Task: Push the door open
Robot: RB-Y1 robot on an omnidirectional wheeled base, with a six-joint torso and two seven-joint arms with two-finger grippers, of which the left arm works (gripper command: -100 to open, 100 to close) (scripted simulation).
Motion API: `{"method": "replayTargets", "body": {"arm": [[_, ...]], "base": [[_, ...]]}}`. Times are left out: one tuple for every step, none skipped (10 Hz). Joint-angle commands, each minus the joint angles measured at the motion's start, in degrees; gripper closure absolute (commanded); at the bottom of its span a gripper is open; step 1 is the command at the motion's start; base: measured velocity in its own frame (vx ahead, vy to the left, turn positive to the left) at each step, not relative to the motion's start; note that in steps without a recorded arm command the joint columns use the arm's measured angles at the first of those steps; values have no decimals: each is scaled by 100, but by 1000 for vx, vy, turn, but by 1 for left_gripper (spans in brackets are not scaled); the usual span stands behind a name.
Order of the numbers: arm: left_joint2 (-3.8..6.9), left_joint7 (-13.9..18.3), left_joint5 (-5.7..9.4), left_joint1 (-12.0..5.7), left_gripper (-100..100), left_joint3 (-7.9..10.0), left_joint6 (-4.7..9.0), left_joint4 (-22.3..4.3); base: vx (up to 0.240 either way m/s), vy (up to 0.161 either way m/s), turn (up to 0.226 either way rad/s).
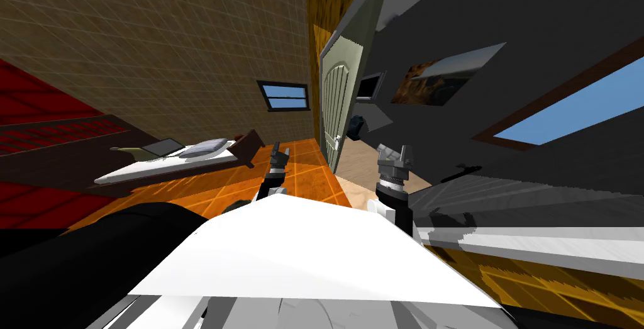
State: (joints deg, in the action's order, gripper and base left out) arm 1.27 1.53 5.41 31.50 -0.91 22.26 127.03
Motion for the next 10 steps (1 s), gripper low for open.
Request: {"method": "replayTargets", "body": {"arm": [[73, 26, -18, -100, -100, -120, -21, -169], [90, 32, -22, -123, -100, -147, -26, -208], [132, 48, -33, -187, -100, -223, -40, -316], [175, 66, -45, -253, -100, -302, -54, -428], [200, 76, -52, -294, -100, -351, -63, -498], [226, 87, -59, -336, -100, -401, -72, -568], [277, 109, -74, -420, -100, -502, -90, -711], [305, 121, -83, -468, -100, -559, -100, -792], [360, 146, -100, -565, -100, -674, -121, -955], [388, 159, -109, -615, -100, -735, -132, -1041]], "base": [[114, 28, -158], [175, 66, -131], [187, 72, -96], [167, 72, -161], [129, 71, -151], [118, 65, -80], [141, 65, -157], [140, 57, -165], [128, 77, -167], [130, 106, -157]]}}
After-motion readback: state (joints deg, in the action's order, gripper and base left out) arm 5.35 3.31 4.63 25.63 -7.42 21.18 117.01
